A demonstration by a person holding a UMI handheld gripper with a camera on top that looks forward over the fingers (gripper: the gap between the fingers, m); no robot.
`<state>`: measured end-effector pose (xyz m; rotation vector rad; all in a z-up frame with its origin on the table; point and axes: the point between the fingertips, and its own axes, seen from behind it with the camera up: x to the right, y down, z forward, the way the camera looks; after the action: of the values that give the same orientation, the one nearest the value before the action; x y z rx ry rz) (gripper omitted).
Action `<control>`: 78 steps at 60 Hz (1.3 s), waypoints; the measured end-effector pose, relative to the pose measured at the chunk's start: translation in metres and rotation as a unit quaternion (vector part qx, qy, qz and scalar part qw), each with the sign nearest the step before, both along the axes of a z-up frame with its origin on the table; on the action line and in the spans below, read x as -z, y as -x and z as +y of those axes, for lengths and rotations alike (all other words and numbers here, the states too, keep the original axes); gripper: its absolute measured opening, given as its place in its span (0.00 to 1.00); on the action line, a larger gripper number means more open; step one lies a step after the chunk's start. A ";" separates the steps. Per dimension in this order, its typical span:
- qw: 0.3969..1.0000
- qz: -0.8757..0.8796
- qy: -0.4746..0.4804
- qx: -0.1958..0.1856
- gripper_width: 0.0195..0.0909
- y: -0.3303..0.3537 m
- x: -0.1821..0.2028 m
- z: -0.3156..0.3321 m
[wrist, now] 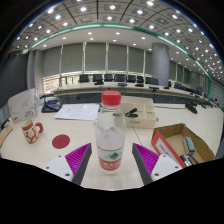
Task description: Pour water
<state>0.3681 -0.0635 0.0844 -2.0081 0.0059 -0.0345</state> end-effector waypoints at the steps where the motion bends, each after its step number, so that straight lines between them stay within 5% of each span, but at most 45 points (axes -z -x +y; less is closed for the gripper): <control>1: 1.000 0.000 -0.001 -0.001 0.88 0.000 0.003 0.005; 8: 1.000 -0.003 -0.013 -0.013 0.69 0.005 0.015 0.030; 12: 1.000 -0.010 -0.022 -0.009 0.50 0.004 0.018 0.037; 26: 0.999 -0.012 -0.035 0.002 0.25 0.004 0.018 0.043; 37: 0.996 -0.075 -0.040 0.014 0.25 0.012 -0.009 0.047; 52: 0.956 -0.286 -0.070 -0.003 0.24 0.065 -0.103 0.075; 65: 0.850 -0.514 -0.091 -0.065 0.24 0.163 -0.152 0.105; 78: 0.679 -0.714 -0.106 -0.133 0.25 0.248 -0.140 0.128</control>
<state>0.1204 0.0646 0.2249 -1.2454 -1.2128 -1.3329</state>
